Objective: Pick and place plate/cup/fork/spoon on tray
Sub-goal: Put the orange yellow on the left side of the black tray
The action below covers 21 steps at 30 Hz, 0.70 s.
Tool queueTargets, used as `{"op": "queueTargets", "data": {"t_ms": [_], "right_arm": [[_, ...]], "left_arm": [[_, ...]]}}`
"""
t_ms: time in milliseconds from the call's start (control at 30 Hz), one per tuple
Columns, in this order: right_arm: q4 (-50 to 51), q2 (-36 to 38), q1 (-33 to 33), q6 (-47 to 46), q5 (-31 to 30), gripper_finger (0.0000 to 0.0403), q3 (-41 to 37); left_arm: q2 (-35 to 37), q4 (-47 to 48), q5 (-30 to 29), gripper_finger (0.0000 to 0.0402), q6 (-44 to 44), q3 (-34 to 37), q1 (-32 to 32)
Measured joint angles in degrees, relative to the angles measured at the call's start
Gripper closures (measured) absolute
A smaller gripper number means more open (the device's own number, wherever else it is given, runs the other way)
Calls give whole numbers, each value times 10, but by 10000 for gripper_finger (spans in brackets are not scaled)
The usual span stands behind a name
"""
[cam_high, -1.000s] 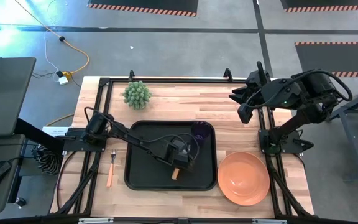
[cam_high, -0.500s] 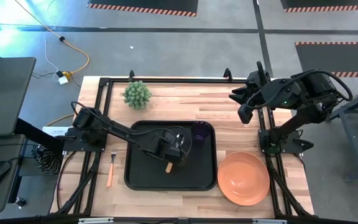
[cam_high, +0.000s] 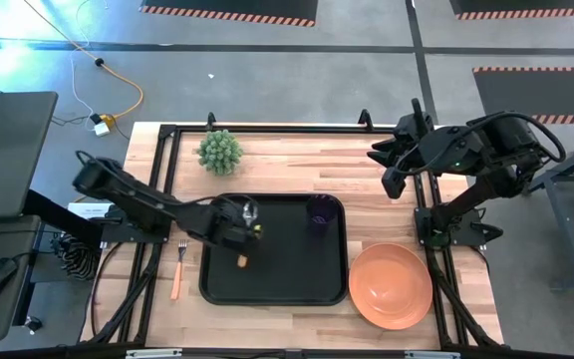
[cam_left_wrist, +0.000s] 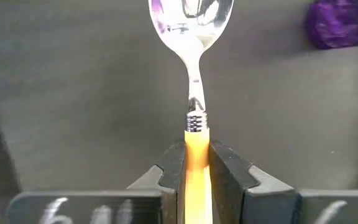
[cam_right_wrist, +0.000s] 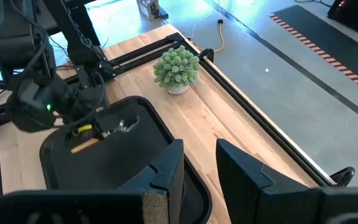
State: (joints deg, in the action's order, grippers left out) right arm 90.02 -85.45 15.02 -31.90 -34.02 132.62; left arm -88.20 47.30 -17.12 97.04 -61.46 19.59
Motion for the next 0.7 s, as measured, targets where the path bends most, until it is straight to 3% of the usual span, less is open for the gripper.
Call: {"op": "queueTargets", "data": {"t_ms": [267, 700], "right_arm": [[0, 0, 0, 0, 0, 316, 0], [0, 0, 0, -41, 0, 316, 0]], "left_arm": [[60, -24, 6, 355, 62, 104, 30], [65, -87, 26, 355, 139, 186, 62]]}}
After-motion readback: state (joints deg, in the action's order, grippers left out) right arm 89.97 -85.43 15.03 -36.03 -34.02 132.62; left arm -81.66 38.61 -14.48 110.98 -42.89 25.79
